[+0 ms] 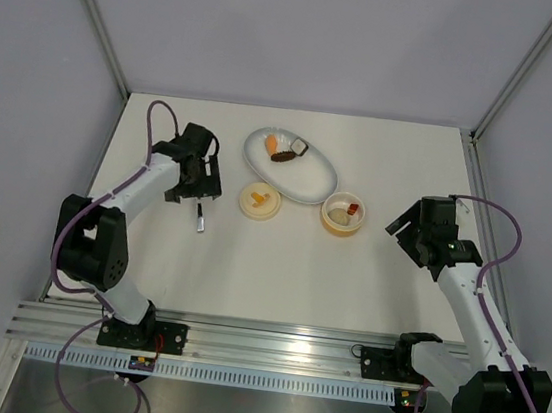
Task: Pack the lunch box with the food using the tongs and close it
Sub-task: Place the clamp at the center of the board, then pick up the box lid from the center of the board, then close the box lid on the packing box.
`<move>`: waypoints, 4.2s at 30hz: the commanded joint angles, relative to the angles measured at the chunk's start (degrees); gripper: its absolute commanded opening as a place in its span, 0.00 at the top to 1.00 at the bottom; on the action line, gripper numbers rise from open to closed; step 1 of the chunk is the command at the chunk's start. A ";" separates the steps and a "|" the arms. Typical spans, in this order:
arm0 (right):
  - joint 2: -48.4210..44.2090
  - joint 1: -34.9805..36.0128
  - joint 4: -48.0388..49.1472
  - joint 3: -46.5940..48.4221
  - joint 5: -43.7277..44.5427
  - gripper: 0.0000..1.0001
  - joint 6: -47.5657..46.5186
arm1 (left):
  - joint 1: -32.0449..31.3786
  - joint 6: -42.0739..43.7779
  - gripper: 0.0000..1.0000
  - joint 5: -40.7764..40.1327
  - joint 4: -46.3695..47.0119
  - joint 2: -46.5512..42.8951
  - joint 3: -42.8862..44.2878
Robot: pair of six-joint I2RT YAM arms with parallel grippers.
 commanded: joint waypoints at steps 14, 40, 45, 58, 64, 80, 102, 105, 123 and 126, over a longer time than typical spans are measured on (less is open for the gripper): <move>-2.84 -0.15 0.35 -0.46 0.08 0.24 -0.34 | -19.39 15.56 0.23 4.10 -3.11 12.98 19.06; -3.19 -0.15 0.18 -1.16 -0.53 0.24 0.01 | -19.31 20.05 0.53 0.17 -3.37 27.94 30.93; -3.55 -0.15 -0.52 -1.07 -0.27 0.24 0.02 | -18.78 19.18 0.57 1.57 -3.73 29.00 31.38; -4.78 -0.15 -1.40 -1.16 -0.09 0.24 0.10 | -15.88 18.82 1.00 9.47 -2.32 25.84 26.64; -4.17 -0.15 -0.18 -1.34 -0.62 0.24 0.02 | -15.97 16.63 1.00 15.44 -2.67 17.41 20.83; 13.59 -0.24 2.55 6.75 -2.29 0.24 -1.66 | -27.21 11.62 1.00 20.38 -8.91 19.14 47.14; -2.67 -0.68 -1.84 -1.33 3.78 0.24 0.89 | -34.16 12.85 1.00 14.93 -5.50 42.26 64.95; -2.41 -0.68 -1.49 -1.95 2.90 0.24 1.16 | -34.60 12.67 1.00 13.18 -4.52 43.14 63.98; -2.14 -0.68 -0.88 -1.60 1.14 0.24 -0.25 | -35.48 12.58 0.45 13.79 -4.87 42.36 63.63; -1.79 -0.59 -0.79 -0.64 -0.09 0.24 -1.74 | -35.83 12.76 0.35 13.35 -5.57 40.25 63.54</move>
